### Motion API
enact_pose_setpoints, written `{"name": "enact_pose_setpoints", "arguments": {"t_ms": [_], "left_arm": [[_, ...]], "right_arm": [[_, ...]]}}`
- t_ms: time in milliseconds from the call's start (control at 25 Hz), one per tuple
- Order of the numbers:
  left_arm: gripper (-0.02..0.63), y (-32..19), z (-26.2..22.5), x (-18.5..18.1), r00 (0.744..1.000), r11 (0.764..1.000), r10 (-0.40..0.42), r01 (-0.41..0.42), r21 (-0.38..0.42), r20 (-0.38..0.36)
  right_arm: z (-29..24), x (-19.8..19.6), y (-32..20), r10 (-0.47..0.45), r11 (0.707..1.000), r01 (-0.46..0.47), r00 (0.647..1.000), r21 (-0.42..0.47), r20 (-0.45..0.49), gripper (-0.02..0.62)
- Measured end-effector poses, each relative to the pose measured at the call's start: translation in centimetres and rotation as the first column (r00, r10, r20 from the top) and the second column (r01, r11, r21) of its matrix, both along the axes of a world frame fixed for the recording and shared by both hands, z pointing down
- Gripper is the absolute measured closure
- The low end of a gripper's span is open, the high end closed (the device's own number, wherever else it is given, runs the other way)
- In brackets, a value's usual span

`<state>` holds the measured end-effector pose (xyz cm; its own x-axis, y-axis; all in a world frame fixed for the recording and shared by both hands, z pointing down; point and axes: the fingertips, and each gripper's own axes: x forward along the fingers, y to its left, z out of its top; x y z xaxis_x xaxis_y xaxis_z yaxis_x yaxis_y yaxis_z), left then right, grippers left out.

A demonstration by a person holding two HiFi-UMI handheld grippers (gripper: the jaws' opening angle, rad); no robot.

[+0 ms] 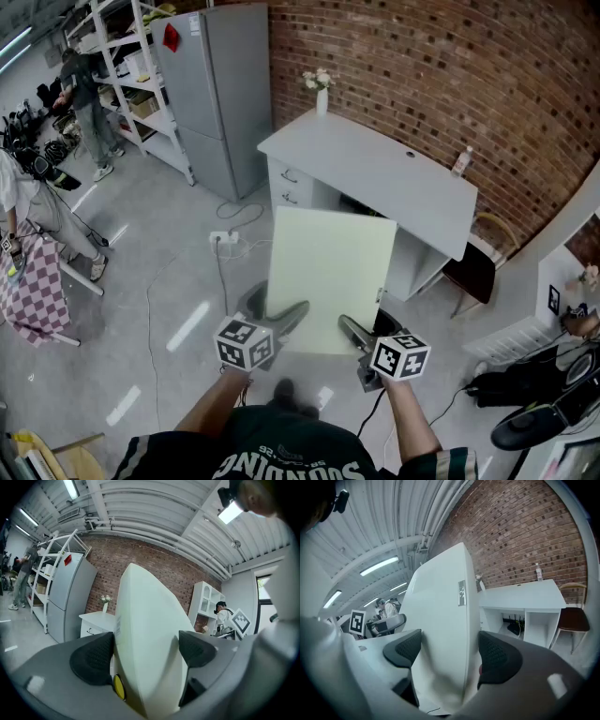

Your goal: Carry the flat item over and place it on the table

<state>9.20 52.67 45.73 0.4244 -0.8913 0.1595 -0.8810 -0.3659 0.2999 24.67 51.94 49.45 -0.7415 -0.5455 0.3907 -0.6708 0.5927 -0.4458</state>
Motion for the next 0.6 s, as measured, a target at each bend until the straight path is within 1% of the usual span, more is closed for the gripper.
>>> {"name": "enact_pose_setpoints", "arguments": {"t_ms": [120, 360, 600], "left_arm": [[0.166, 0.4, -0.1, 0.1, 1.0, 1.0, -0.006, 0.006, 0.0, -0.016], [0.166, 0.3, 0.0, -0.1, 1.0, 1.0, -0.002, 0.002, 0.001, -0.01], [0.166, -0.8, 0.4, -0.2, 1.0, 1.0, 0.009, -0.009, -0.006, -0.022]], "right_arm": [[-0.3, 0.2, 0.3, -0.001, 1.0, 0.001, 1.0, 0.011, 0.007, 0.21], [-0.2, -0.1, 0.2, 0.004, 1.0, -0.004, 1.0, 0.008, 0.01, 0.21], [0.0, -0.2, -0.7, 0.02, 1.0, -0.02, 1.0, 0.006, 0.003, 0.21]]}}
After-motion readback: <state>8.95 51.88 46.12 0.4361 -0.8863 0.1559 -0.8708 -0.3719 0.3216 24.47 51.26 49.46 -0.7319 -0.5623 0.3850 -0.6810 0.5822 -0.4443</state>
